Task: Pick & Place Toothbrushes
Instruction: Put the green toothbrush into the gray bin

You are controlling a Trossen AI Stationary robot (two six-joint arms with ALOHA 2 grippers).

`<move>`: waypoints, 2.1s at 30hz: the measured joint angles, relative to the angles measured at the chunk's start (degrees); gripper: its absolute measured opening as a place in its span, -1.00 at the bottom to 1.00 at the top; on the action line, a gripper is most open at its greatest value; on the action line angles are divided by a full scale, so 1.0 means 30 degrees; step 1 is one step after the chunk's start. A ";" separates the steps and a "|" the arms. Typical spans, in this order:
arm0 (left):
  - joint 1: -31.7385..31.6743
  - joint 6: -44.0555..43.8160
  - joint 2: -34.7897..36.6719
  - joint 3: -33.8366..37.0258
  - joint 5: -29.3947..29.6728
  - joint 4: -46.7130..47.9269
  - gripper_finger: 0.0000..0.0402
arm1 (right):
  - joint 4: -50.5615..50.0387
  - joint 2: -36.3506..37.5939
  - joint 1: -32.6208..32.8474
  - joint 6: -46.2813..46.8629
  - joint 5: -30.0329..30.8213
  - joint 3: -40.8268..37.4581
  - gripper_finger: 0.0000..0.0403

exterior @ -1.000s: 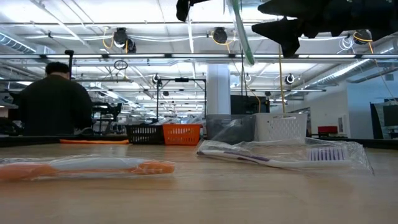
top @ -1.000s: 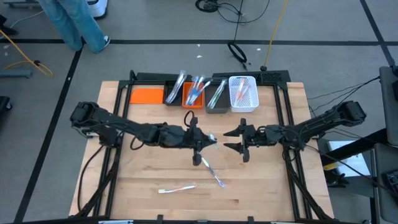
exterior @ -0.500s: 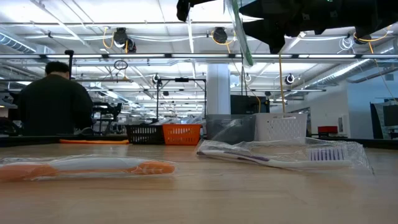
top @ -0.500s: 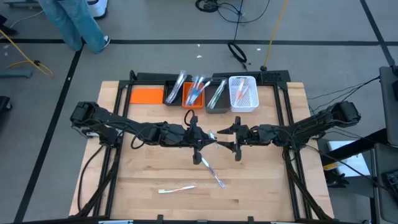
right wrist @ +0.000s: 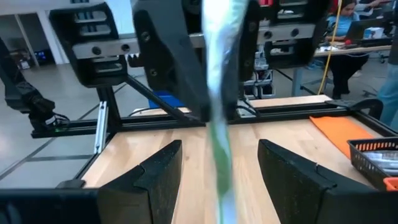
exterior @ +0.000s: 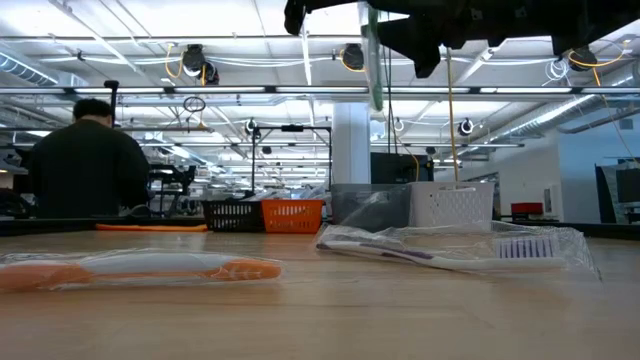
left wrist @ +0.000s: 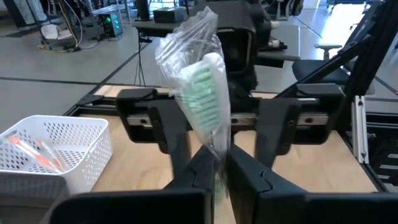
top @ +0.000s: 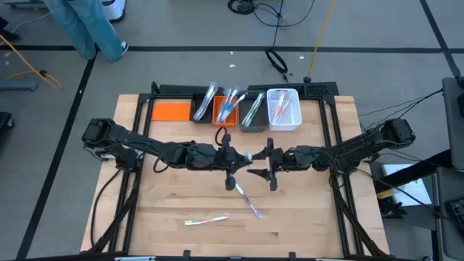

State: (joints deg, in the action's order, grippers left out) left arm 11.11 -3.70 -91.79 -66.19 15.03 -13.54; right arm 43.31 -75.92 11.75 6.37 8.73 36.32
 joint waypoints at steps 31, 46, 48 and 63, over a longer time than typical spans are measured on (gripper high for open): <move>-0.0233 0.0160 0.0000 0.0000 -0.0022 -0.0003 -0.85 | 0.0715 0.0007 -0.0022 -0.1327 0.0131 -0.0015 -0.92; -0.0168 0.1778 0.0000 0.0000 0.0249 -0.0029 -0.56 | 0.0295 0.0007 -0.0138 -0.1348 0.0087 -0.0015 -0.93; -0.0168 0.1813 0.0000 0.0000 0.0610 -0.0035 -0.42 | 0.0294 0.0007 -0.0146 -0.1348 0.0090 -0.0015 -0.93; -0.0219 0.1635 0.0000 0.0000 0.2521 -0.0140 0.34 | 0.0136 0.0172 -0.0250 -0.1421 0.0170 -0.0015 -0.93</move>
State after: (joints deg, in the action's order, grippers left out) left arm 10.46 1.20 -91.79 -66.19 22.59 -13.96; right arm 43.72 -75.40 11.00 2.11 9.24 36.27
